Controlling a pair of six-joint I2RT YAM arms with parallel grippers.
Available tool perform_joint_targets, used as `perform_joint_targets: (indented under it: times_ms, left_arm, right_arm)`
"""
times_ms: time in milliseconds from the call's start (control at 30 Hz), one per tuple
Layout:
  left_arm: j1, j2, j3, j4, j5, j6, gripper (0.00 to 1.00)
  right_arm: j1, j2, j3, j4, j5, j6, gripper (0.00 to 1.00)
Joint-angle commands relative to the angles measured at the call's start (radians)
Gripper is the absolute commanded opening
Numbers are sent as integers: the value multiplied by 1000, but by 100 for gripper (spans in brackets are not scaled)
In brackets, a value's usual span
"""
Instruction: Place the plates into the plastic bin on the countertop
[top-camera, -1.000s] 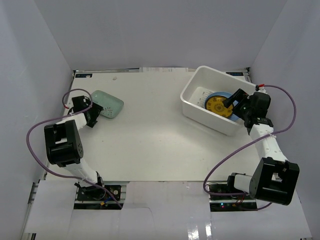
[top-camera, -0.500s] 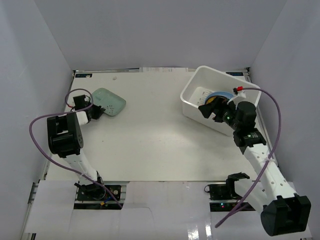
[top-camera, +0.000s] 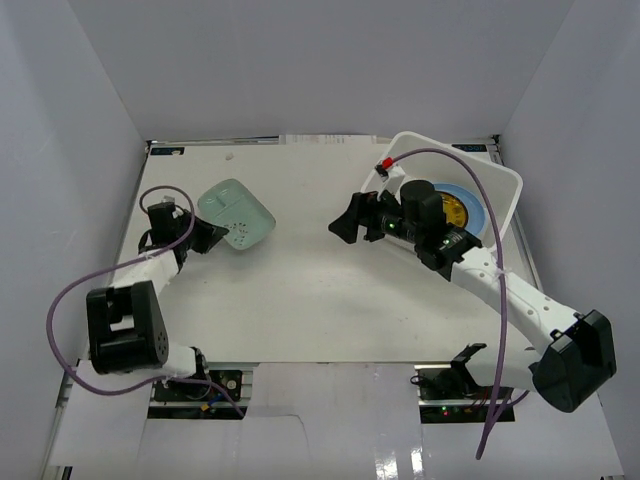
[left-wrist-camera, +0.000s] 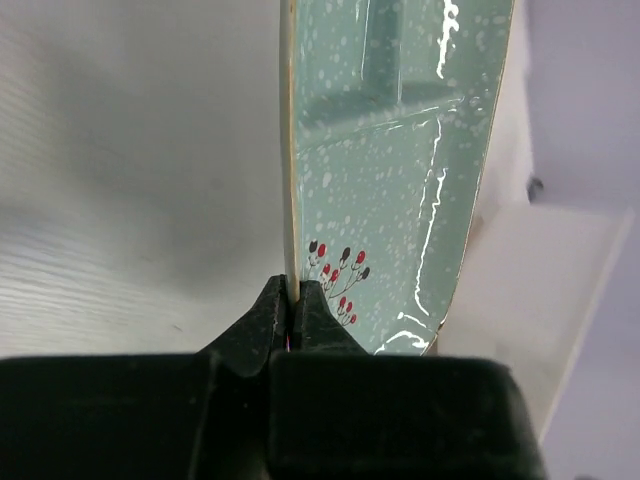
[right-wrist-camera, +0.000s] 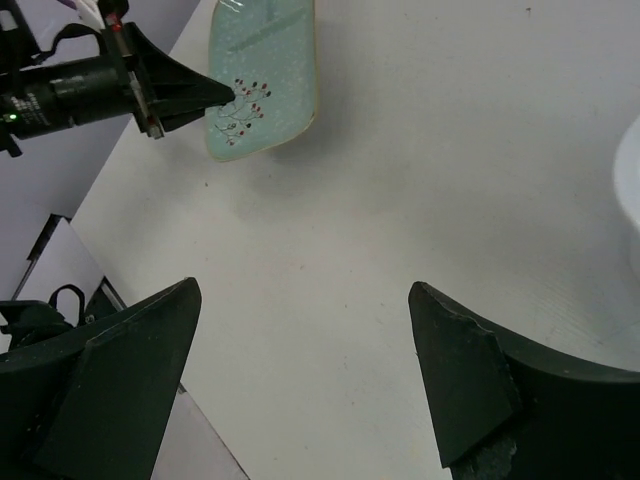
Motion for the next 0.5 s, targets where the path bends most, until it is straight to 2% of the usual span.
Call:
perform_joint_targets:
  times_ms: [0, 167, 200, 467]
  left_arm:
    - [-63, -197, -1, 92, 223, 24, 0]
    - [-155, -312, -19, 58, 281, 54, 0]
    - [-204, -323, -22, 58, 284, 54, 0]
    - [-312, -351, 13, 57, 306, 68, 0]
  right_arm:
    - [7, 40, 94, -58, 10, -82, 90]
    - [18, 102, 160, -147, 36, -141, 90]
    - [20, 105, 160, -152, 41, -146, 90]
    - [41, 131, 126, -111, -20, -149, 90]
